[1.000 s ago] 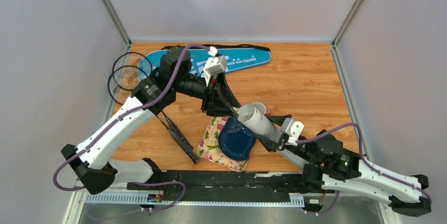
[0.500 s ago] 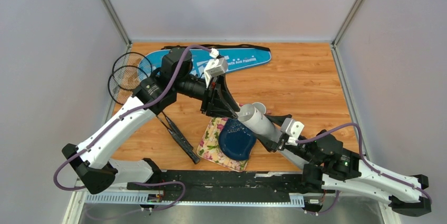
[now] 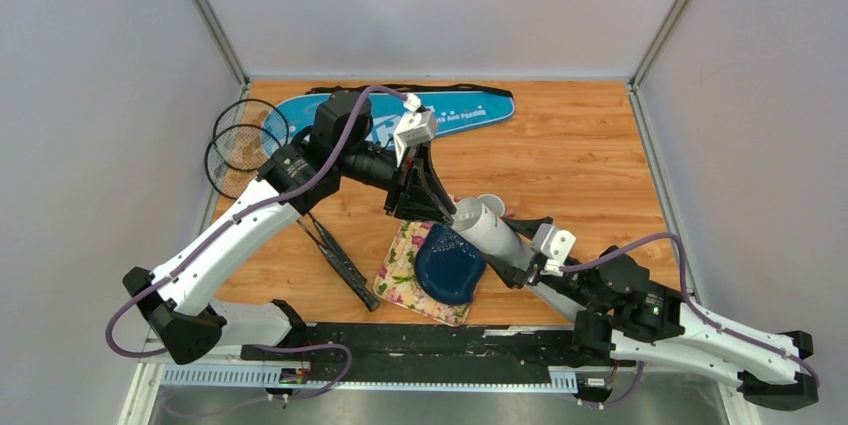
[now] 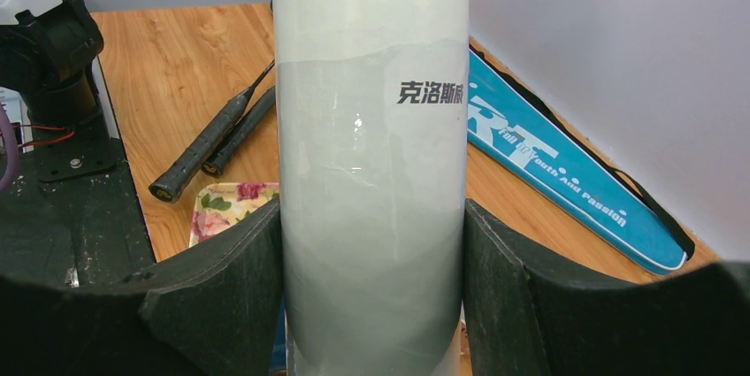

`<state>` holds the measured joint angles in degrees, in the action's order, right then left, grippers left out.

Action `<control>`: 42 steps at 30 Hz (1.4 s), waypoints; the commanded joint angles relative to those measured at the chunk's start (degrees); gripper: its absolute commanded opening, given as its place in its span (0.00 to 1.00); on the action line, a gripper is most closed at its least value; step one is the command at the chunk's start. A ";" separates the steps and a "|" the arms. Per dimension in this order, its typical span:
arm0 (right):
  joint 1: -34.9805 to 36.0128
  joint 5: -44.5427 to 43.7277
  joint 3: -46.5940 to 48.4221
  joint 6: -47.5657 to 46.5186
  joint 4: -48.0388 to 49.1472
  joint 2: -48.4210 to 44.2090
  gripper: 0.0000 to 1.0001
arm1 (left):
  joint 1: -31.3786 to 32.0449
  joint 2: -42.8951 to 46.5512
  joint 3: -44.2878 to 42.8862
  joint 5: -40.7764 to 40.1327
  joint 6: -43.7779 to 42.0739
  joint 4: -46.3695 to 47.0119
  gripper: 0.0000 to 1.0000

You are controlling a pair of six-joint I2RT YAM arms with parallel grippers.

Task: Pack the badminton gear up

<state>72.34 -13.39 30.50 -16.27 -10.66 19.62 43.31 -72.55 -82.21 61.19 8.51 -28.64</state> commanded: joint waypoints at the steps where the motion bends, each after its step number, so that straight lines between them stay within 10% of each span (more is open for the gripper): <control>1: 0.09 -0.59 2.98 -0.16 2.74 0.07 0.21 | 0.28 0.40 -0.75 0.95 -2.27 -0.53 0.37; 18: 0.17 -0.85 3.16 -0.08 2.74 0.24 0.21 | 1.87 -0.75 -3.65 -3.70 -3.68 -4.58 0.16; 32: 0.09 -0.94 2.98 0.19 2.92 -0.28 0.20 | 5.56 -0.31 -3.57 -6.96 -8.43 -8.45 0.31; 42: 0.09 -1.02 2.98 0.36 2.83 -0.37 0.20 | 8.28 -0.92 -5.41 -12.40 -10.62 -10.73 0.19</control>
<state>72.36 -13.39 30.50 -16.29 -10.70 20.18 49.82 -73.45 -84.33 51.00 0.91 -37.36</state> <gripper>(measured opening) 0.655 0.228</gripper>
